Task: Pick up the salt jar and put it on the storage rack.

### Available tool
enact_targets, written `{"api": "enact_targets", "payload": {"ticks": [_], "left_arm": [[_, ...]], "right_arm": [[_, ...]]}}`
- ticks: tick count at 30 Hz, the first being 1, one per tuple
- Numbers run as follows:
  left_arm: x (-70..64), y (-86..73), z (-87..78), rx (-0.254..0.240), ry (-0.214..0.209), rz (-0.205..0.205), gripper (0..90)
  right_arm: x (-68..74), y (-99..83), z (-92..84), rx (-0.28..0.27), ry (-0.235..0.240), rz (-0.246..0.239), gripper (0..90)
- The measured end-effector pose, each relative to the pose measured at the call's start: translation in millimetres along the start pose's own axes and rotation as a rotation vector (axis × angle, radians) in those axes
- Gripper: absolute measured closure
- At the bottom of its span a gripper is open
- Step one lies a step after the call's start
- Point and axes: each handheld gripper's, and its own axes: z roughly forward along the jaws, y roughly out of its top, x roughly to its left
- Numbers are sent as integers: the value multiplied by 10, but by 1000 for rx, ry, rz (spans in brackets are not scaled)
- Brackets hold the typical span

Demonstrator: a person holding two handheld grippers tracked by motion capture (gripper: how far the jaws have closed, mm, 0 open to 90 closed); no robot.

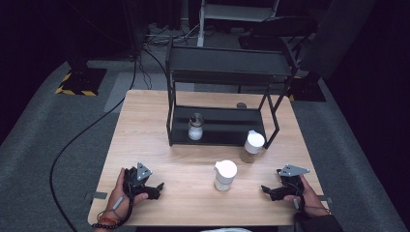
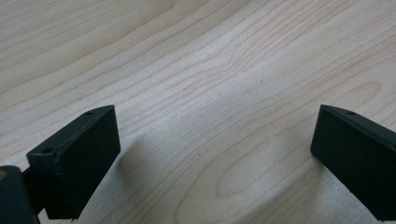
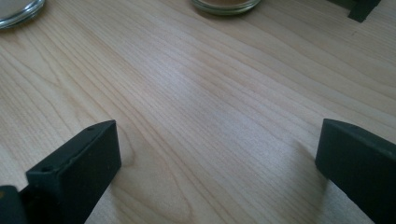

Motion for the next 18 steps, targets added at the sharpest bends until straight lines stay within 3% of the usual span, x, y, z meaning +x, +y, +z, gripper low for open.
{"api": "enact_targets", "payload": {"ticks": [4,18], "left_arm": [[97,-1,-8,17,-28,-39,9],[135,-14,-21,19,-39,-29,4]], "right_arm": [[0,0,0,0,0,0,0],[-1,2,0,1,0,0,0]]}}
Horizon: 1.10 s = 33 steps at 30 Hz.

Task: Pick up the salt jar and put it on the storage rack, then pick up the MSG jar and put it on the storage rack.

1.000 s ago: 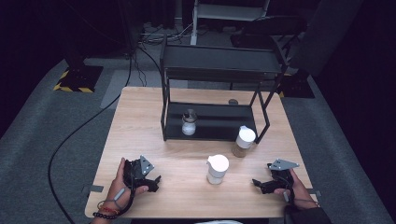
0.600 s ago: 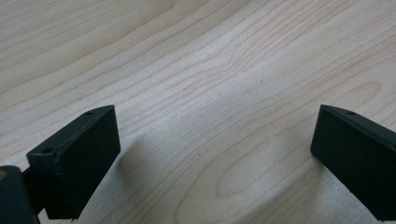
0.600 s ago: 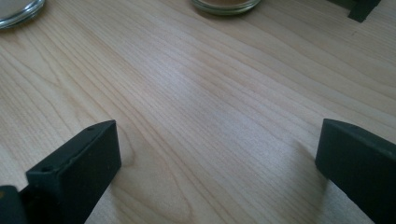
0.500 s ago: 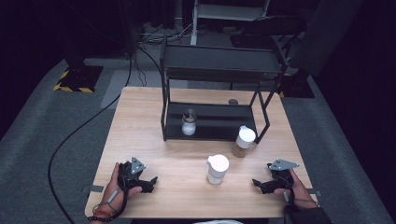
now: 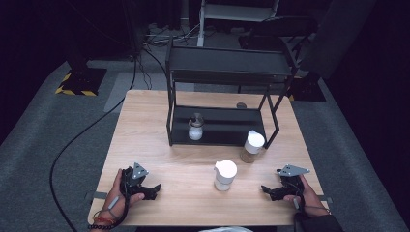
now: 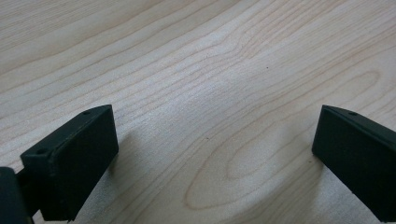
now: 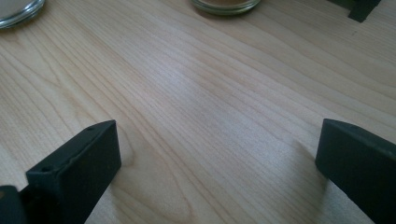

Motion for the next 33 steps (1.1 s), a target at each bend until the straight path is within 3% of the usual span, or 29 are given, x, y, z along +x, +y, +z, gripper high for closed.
{"api": "enact_targets", "payload": {"ticks": [33], "left_arm": [[15,-6,-2,-1,-7,6,4]], "right_arm": [[2,2,1,0,-1,0,0]]}}
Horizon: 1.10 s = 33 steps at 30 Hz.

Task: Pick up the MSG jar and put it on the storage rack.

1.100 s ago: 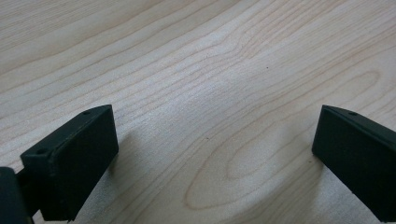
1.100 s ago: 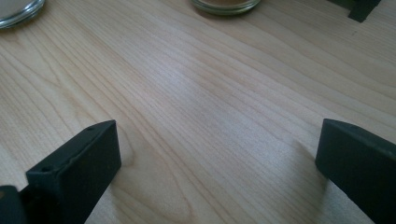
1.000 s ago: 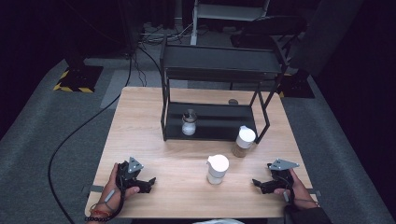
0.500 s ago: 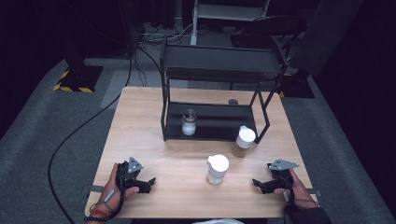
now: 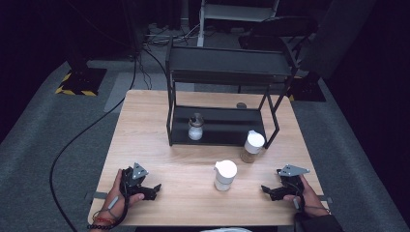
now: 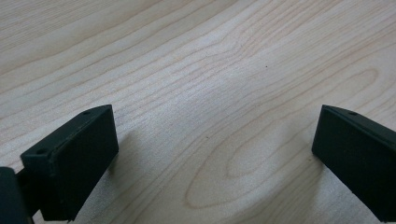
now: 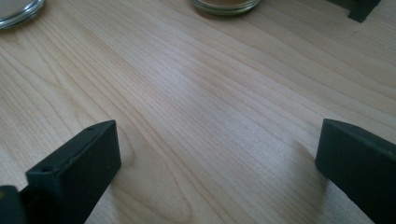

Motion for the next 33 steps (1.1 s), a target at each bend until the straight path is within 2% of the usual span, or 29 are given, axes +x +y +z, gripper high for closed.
{"api": "enact_targets", "payload": {"ticks": [10,12,23,33], "left_arm": [[1,0,0,0,0,1,4],[0,0,0,0,0,0,4],[0,0,0,0,0,0,4],[0,1,0,0,0,0,4]], "right_arm": [[-6,70,-30,36,-8,-10,3],[23,85,-44,41,-23,-33,6],[29,162,-128,40,-6,-60,19],[120,315,-221,53,10,-127,19]]}}
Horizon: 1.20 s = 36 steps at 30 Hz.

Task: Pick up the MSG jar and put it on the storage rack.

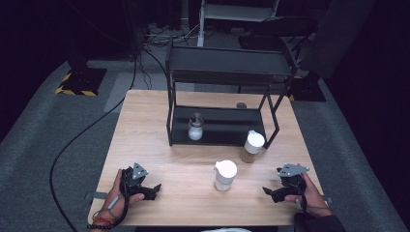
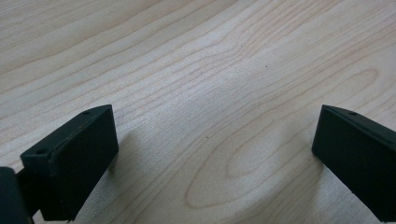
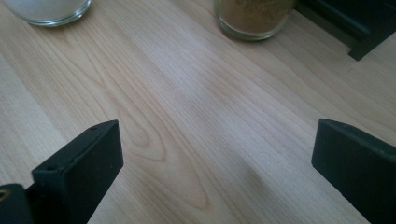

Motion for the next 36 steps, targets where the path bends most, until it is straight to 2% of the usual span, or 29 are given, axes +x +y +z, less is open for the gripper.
{"api": "enact_targets", "payload": {"ticks": [14,24,36], "left_arm": [[0,0,0,0,0,0,4],[1,-2,1,-1,0,1,4],[0,-2,1,-1,0,1,4]], "right_arm": [[85,198,-119,-14,36,-72,19],[146,386,-137,-7,70,-132,19],[187,597,-144,0,116,-167,19]]}}
